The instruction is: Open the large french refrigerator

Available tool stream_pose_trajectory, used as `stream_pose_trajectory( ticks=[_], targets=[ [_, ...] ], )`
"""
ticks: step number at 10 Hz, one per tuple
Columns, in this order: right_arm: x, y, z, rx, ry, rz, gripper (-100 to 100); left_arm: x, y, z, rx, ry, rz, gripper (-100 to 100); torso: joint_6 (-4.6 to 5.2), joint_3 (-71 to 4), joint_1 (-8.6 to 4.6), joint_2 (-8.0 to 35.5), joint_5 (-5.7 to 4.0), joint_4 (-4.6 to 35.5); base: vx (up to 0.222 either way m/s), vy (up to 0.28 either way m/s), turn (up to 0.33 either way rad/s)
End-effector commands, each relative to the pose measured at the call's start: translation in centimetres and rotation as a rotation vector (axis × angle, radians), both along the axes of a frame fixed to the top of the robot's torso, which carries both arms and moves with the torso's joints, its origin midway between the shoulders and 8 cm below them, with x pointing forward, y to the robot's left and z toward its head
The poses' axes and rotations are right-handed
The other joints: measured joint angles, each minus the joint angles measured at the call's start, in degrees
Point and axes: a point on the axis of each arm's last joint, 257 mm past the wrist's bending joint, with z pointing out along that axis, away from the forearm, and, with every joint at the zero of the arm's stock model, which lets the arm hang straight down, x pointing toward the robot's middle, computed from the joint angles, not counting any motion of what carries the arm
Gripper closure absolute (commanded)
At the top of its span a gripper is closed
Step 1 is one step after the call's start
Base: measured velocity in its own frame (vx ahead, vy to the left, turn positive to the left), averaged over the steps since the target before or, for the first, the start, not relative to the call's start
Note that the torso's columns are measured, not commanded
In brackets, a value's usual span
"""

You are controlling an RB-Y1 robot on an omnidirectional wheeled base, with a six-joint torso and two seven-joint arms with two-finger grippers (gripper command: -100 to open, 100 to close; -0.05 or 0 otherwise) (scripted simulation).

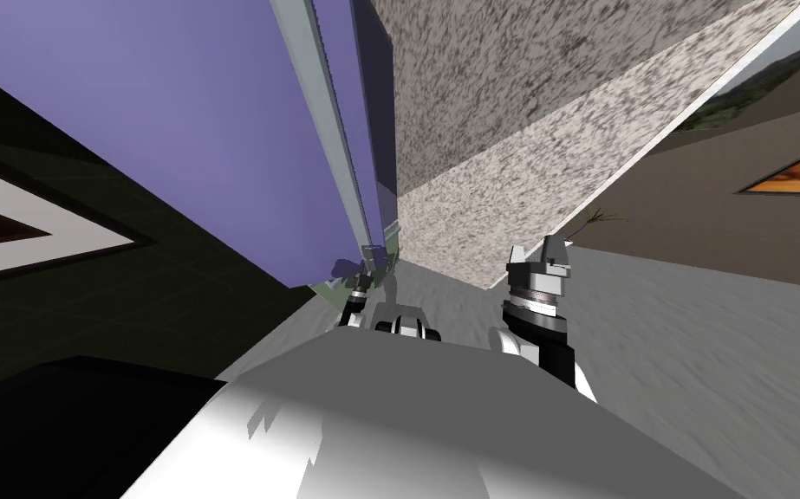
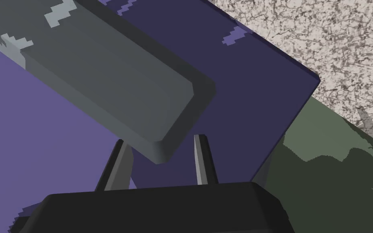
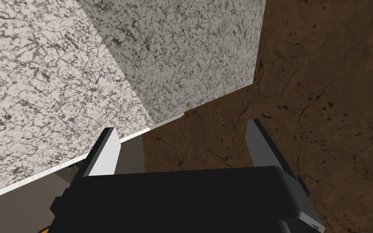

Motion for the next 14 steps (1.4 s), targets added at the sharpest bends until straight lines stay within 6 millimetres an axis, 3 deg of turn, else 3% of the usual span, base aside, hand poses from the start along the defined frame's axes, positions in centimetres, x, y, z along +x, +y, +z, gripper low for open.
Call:
stream_pose_trajectory(
  ticks=[1,4,9,13,14],
  targets=[
    [0.0,0.0,0.0,0.0,0.0,0.0,0,1.9,-0.3,0.4,0.006,-0.03,0.012,100,-0.24,0.05,0.11,0.03,0.11,-0.11,-0.193,0.166,-0.241],
    [0.0,0.0,0.0,0.0,0.0,0.0,0,3.8,-0.8,0.1,0.011,-0.031,0.015,100,-0.65,0.23,0.01,0.32,0.0,0.03,-0.135,0.092,-0.125],
    [0.0,0.0,0.0,0.0,0.0,0.0,0,7.5,-2.6,0.8,0.012,-0.055,0.008,100,-0.19,0.14,0.2,0.13,0.27,-0.34,-0.188,0.143,-0.178],
    [0.0,0.0,0.0,0.0,0.0,0.0,0,9.2,-3.7,0.5,0.012,-0.045,0.003,100,-0.24,0.06,0.01,-0.03,0.22,-0.37,-0.128,0.074,-0.083],
    [0.0,0.0,0.0,0.0,0.001,0.0,0,10.0,-4.6,1.3,0.005,-0.067,0.0,100,-0.24,-0.03,-0.11,-0.19,0.19,-0.41,-0.16,0.059,-0.232]
  ],
)
